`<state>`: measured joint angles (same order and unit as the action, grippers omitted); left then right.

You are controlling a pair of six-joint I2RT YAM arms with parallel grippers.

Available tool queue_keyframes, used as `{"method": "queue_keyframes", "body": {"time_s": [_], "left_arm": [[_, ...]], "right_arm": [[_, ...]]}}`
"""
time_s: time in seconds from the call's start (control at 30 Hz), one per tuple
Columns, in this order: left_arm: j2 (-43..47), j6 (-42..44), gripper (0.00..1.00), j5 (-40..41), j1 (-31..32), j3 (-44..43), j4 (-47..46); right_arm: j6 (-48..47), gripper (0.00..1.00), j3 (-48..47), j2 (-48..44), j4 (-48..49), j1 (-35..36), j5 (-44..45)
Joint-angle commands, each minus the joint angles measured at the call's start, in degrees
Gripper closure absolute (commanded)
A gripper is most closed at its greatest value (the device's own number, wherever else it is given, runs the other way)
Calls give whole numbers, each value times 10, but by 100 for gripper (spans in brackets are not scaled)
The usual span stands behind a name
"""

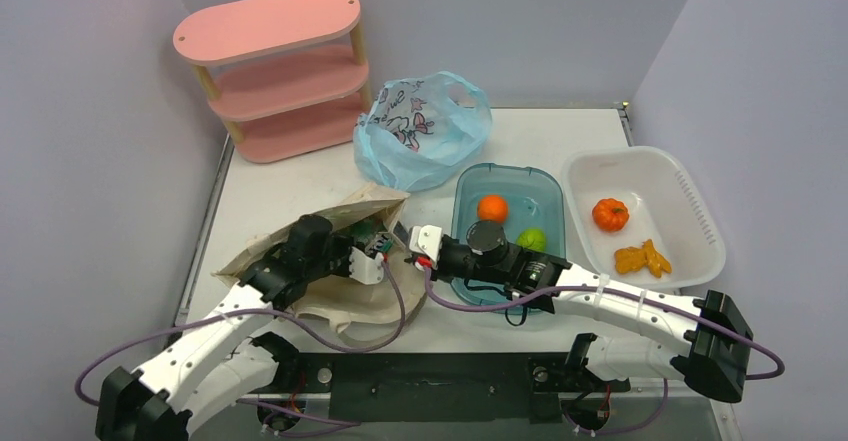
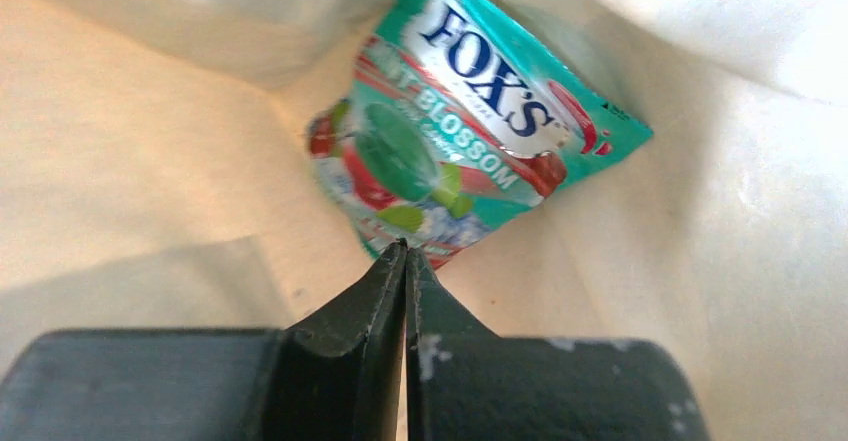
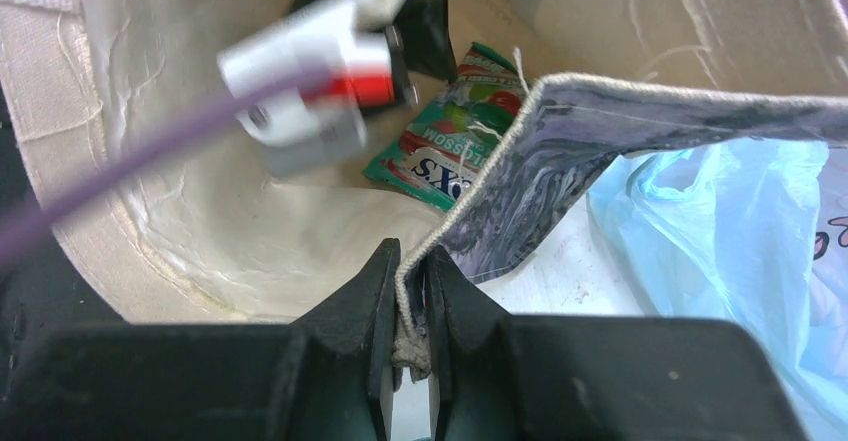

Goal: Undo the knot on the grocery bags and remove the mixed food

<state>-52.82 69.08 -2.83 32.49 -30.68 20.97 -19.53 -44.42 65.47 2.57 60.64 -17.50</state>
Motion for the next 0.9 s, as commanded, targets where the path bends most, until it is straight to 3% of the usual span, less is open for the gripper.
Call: {"method": "queue_keyframes", "body": {"time_s": [0.0, 0.17, 0.2, 0.23, 0.3, 0.5, 0.7, 0.87], "left_arm": [[79, -89, 100, -87, -17, -75, 126], [96, -81, 97, -124, -38, -111, 253], [89, -57, 89, -108, -37, -108, 261], [85, -50, 69, -85, -37, -99, 257], [67, -70, 59, -49, -35, -94, 214], [-73, -146, 53, -16, 1, -156, 180], [-192, -146, 51, 36, 10, -152, 75], [-246, -108, 49, -65, -53, -183, 97]], "right_arm": [[34, 100, -33, 0, 36, -8, -33], [57, 100, -48, 17, 45, -12, -47], [59, 100, -52, 18, 44, -12, -53], [59, 100, -54, 20, 42, -13, -58], [58, 100, -54, 20, 36, -12, -61], [66, 100, -60, 19, 31, -13, -72], [83, 100, -105, 33, 16, -21, -108], [112, 100, -132, 37, 3, -35, -139]]}}
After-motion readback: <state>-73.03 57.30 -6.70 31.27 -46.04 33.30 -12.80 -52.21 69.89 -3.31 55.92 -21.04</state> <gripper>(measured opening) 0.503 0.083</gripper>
